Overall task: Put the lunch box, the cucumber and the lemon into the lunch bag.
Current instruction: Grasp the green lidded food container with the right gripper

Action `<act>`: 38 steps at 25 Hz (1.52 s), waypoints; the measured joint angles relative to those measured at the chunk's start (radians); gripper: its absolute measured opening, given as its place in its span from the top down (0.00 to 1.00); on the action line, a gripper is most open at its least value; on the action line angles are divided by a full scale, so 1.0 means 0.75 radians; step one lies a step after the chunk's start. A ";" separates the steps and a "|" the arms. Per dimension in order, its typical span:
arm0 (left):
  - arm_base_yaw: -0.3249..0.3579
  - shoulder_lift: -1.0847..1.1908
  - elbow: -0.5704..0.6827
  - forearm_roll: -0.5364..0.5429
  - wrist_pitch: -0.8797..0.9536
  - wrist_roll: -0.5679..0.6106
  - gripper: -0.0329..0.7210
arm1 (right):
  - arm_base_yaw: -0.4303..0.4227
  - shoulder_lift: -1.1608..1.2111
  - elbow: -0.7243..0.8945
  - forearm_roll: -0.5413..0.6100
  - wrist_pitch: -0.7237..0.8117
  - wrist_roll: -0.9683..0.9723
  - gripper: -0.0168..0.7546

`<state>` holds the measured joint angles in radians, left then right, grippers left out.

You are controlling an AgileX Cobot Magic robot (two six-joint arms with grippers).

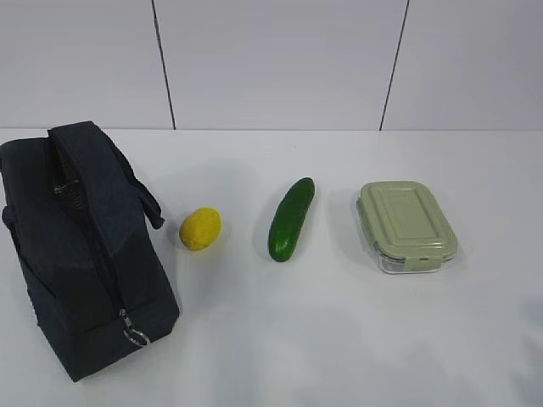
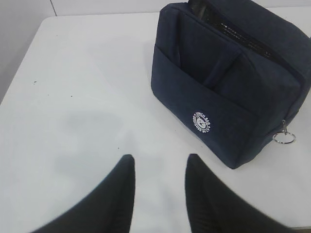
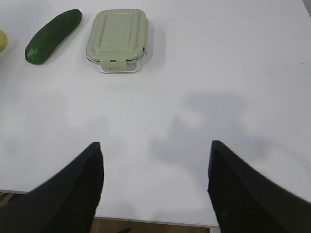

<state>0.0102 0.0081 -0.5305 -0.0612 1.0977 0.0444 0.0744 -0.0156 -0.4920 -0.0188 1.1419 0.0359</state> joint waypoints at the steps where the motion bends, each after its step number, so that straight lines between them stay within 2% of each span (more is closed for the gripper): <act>1: 0.000 0.000 0.000 0.000 0.000 0.000 0.64 | 0.000 0.000 0.000 0.000 0.000 0.000 0.29; 13: 0.000 0.000 0.000 0.000 0.000 0.000 0.64 | 0.000 0.004 -0.079 0.000 -0.009 0.090 0.29; 16: 0.000 0.000 0.000 0.000 0.000 0.000 0.64 | 0.000 0.088 -0.110 0.008 -0.046 0.116 0.29; 31: 0.000 0.000 0.000 0.000 0.000 0.000 0.64 | -0.001 0.819 -0.273 0.190 -0.377 0.181 0.29; 38: 0.000 0.000 0.000 0.000 0.000 0.000 0.64 | -0.001 1.195 -0.374 0.230 -0.555 0.181 0.29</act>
<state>0.0102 0.0081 -0.5305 -0.0612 1.0977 0.0444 0.0738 0.8809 -0.7724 0.1538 0.7255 0.1717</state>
